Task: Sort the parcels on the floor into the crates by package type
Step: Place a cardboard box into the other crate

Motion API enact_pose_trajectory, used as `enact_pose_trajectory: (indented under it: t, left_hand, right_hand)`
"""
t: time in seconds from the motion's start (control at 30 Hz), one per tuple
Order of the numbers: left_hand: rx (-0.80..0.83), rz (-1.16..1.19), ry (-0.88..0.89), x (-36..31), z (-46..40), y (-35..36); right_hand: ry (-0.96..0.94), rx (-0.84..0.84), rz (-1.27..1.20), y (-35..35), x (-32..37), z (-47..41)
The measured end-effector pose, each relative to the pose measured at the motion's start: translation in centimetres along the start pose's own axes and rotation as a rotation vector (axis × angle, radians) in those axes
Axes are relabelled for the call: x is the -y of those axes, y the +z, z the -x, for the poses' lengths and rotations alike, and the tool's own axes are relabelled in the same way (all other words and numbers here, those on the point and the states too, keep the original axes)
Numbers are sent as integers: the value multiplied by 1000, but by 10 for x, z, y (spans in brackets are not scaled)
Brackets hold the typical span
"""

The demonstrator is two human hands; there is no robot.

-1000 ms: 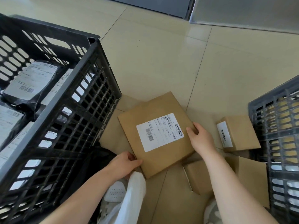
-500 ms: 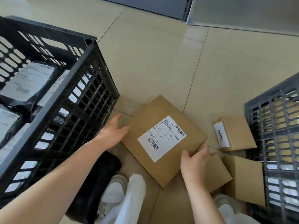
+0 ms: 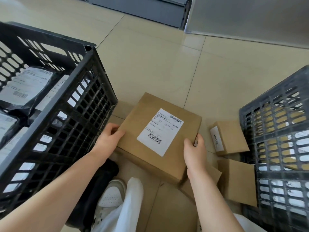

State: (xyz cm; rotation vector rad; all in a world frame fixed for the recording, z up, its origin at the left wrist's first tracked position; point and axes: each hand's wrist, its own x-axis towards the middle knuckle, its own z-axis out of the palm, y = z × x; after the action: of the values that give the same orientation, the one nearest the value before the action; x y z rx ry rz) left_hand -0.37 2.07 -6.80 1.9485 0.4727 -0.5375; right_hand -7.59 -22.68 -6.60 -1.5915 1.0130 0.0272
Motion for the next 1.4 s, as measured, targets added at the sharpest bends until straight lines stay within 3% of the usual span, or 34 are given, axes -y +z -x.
enact_pose_trajectory:
  t: [0.1,0.37,0.57,0.8,1.03,1.23,1.4]
  left_hand:
    - [26,264,-29,-19,11,-3]
    - [112,404,-1,-85,38,-7]
    - [268,365,124,-147,64,3]
    - [457,205,297,-223,106,38]
    - [539,109,387,-284,150,129]
    - [609,65,411,-308,187,209]
    - [645,0,449,-302,214,270]
  right_hand:
    - [-42,29,27,-16,30,-8]
    - [-148,138,112,-71,118,-21]
    - [-176,117,86,-129,179,-20]
    - [-238,-27,70,-217,223,-8]
    - [-217,-157,0,-329,228,-8]
    - [-219,-347,86,-414,216,-17]
    - [-172,-356,61,-472,197,-31]
